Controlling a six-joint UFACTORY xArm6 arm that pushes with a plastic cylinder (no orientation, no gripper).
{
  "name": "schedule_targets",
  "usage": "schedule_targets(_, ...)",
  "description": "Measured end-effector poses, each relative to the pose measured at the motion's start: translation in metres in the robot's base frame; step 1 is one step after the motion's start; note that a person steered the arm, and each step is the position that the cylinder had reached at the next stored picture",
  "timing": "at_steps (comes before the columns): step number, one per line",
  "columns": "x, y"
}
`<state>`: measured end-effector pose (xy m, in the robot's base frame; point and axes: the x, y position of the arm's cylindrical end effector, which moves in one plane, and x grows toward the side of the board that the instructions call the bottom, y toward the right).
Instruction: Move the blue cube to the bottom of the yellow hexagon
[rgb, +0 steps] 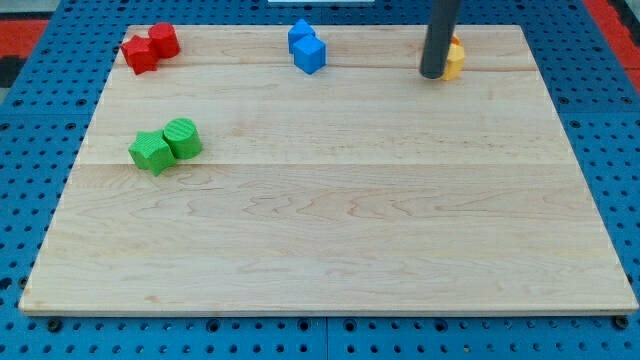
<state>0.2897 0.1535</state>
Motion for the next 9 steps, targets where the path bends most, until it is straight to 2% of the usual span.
schedule_targets(1,0.006,-0.014)
schedule_targets(3,0.009,-0.093)
schedule_targets(4,-0.012,-0.097)
schedule_targets(6,-0.075,-0.145)
schedule_targets(7,-0.080,-0.162)
schedule_targets(8,-0.081,-0.207)
schedule_targets(9,-0.037,-0.182)
